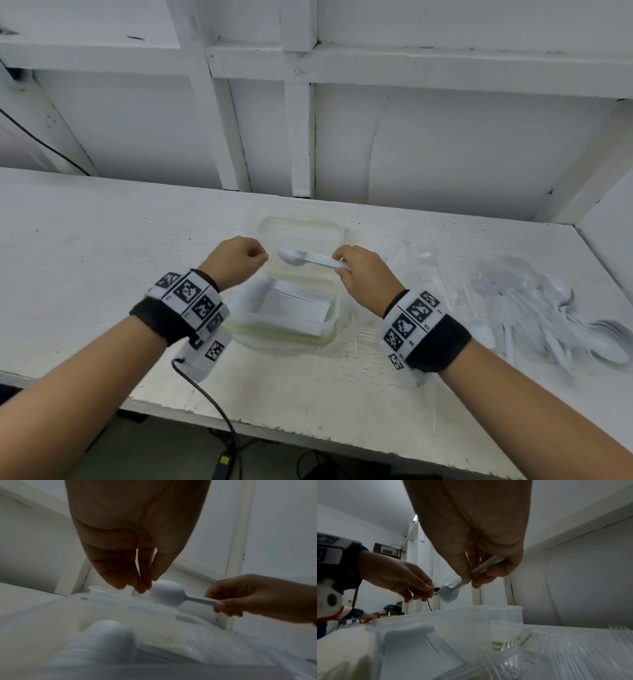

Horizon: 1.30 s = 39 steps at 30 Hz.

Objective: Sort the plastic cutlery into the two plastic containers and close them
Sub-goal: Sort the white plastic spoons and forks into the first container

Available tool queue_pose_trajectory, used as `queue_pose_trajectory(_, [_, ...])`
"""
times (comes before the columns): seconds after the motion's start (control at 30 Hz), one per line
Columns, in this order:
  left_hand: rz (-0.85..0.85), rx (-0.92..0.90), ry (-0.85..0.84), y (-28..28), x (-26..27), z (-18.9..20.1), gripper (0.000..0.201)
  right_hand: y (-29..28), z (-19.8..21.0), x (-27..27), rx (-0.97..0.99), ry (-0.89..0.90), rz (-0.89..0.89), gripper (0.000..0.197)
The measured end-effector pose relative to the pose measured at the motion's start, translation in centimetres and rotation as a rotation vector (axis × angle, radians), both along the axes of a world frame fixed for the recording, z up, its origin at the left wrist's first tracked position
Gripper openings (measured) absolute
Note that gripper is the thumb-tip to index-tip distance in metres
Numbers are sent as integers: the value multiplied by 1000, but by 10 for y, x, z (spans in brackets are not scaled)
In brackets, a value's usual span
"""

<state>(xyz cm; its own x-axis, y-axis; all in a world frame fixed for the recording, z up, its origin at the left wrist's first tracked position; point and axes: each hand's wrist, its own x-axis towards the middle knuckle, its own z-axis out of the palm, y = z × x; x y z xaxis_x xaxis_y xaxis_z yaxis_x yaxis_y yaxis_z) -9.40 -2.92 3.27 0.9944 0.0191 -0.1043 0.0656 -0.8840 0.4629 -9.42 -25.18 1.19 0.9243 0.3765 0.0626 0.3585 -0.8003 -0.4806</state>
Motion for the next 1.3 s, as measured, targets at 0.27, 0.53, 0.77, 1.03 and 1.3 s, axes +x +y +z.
queue_pose_trajectory(0.27, [-221,358,194,14,21,-29,35,39,-10,22,-317,-69,139,21])
queue_pose_trajectory(0.53, [-178,302,165,17,18,-36,31,57,-12,27,-486,-18,193,20])
queue_pose_trajectory(0.77, [-115,227,113,20,17,-39,30,71,-25,47,-433,204,202,27])
queue_pose_trajectory(1.03, [-105,195,124,20,18,-37,24,68,-38,53,-457,215,222,28])
queue_pose_trajectory(1.3, [-208,125,11,-26,8,4,32,-5,19,24,-33,105,155,32])
